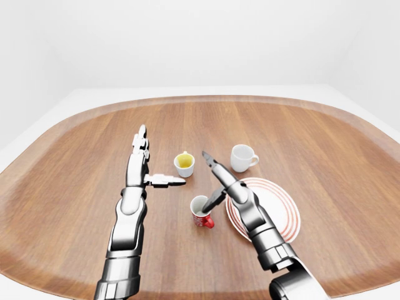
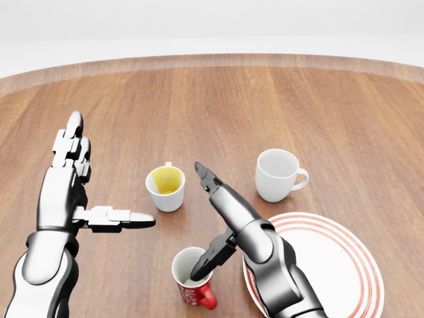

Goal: Pick up the red mug and put it on the plate

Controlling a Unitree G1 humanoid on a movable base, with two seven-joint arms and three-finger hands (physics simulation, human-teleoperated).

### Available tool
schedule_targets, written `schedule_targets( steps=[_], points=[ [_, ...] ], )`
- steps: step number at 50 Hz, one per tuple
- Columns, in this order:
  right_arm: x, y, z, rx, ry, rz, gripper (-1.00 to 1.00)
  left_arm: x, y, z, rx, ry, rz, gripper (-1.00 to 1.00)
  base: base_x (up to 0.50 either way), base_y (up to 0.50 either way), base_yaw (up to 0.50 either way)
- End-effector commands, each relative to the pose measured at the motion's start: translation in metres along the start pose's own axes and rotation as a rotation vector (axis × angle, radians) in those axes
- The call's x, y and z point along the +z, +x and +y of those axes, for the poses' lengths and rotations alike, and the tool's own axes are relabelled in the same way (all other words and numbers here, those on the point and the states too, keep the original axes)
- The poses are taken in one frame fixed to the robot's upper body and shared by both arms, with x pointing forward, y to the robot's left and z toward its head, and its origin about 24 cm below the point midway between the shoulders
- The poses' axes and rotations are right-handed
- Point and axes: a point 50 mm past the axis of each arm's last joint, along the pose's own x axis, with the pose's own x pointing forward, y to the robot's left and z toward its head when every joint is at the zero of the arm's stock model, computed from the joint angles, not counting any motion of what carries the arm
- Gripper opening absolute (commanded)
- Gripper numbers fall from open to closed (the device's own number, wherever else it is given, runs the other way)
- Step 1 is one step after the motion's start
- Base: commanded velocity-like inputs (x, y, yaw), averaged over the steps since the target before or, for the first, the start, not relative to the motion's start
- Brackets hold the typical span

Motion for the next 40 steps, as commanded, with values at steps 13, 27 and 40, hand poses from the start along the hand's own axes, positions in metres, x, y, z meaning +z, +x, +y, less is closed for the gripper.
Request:
schedule_targets(
  steps=[13, 27, 40],
  points=[
    [-0.018, 0.012, 0.024, 0.058, 0.004, 0.118, 1.00, -0.005, -0.001, 0.000, -0.001, -0.002, 0.019, 1.00, 0.00, 0.00, 0.00],
    [-0.039, 0.017, 0.045, 0.101, 0.020, 0.253, 1.00, -0.002, -0.001, 0.002, 0.000, 0.000, 0.006, 1.00, 0.00, 0.00, 0.00],
    [-0.040, 0.018, 0.056, 0.127, 0.018, 0.284, 1.00, -0.002, -0.001, 0.002, 0.001, 0.000, 0.009, 1.00, 0.00, 0.00, 0.00]
  ],
)
